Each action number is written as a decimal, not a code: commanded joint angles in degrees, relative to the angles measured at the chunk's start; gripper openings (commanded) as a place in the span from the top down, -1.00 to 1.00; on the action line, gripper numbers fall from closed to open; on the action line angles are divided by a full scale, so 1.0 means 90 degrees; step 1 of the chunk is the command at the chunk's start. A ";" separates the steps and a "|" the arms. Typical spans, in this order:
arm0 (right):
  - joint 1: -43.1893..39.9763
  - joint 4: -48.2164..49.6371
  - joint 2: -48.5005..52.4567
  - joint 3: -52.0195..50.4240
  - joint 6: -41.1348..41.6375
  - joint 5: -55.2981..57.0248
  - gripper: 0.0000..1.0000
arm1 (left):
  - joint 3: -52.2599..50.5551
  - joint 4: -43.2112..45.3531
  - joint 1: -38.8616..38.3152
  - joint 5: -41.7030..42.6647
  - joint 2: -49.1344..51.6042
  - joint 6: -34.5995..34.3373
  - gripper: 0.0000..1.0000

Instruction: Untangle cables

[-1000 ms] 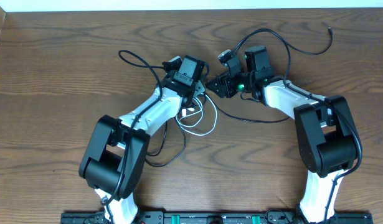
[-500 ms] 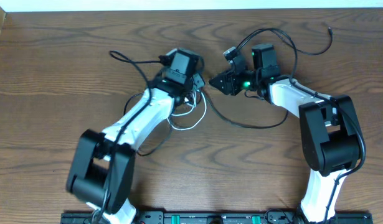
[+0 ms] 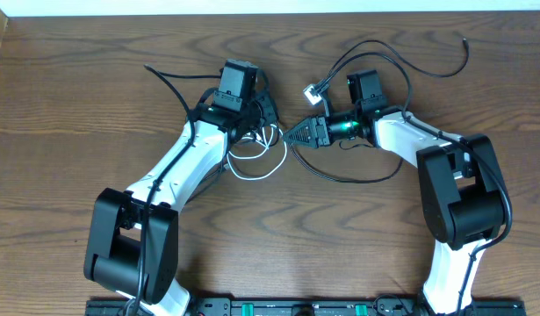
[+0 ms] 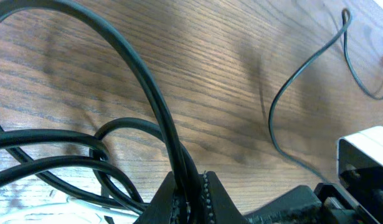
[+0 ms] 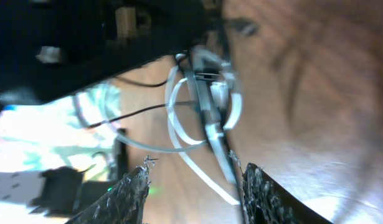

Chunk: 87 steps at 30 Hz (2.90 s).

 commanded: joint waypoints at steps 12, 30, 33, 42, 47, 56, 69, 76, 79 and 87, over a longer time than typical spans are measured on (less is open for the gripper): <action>0.0668 -0.1603 0.0000 0.0053 -0.0019 0.1477 0.07 | 0.0010 -0.0172 0.0231 0.0935 0.0034 0.0459 0.85; 0.0454 -0.1717 -0.0063 0.0211 -0.0114 -0.0095 0.07 | 0.0010 -0.0719 0.0510 0.1073 0.0034 0.0852 0.85; 0.0335 -0.1763 -0.0243 0.0272 -0.0143 -0.0134 0.01 | 0.0010 -0.0663 0.0510 0.1064 0.0036 0.0872 0.85; 0.0702 -0.2528 -0.0257 0.0265 -0.0619 0.0920 -0.03 | 0.0010 -0.0610 0.0527 0.1071 0.0036 0.0848 0.86; 0.0746 -0.2557 -0.0510 0.0362 -0.0614 0.1542 -0.02 | 0.0010 -0.0644 0.0697 0.1100 0.0036 0.0848 0.86; 0.0845 -0.2892 -0.1428 0.0493 -0.0617 0.1916 -0.16 | 0.0010 -0.0716 0.0714 0.1508 0.0036 0.0389 0.86; 0.1309 -0.3310 -0.1331 -0.0056 -0.0328 0.3657 -0.20 | 0.0010 -0.0835 0.1129 0.2654 0.0036 0.0051 0.86; 0.1311 -0.3186 -0.1219 -0.0056 -0.0187 0.3128 -0.23 | 0.0010 -0.0884 0.1183 0.2992 0.0036 0.0029 0.86; 0.1251 -0.3043 -0.1239 -0.0027 -0.0185 0.3116 -0.20 | 0.0010 -0.0889 0.1183 0.2829 0.0036 0.0034 0.86; 0.1399 -0.2810 -0.1452 0.0262 -0.0444 0.2761 -0.27 | 0.0010 -0.1005 0.1183 0.2696 0.0036 0.0100 0.85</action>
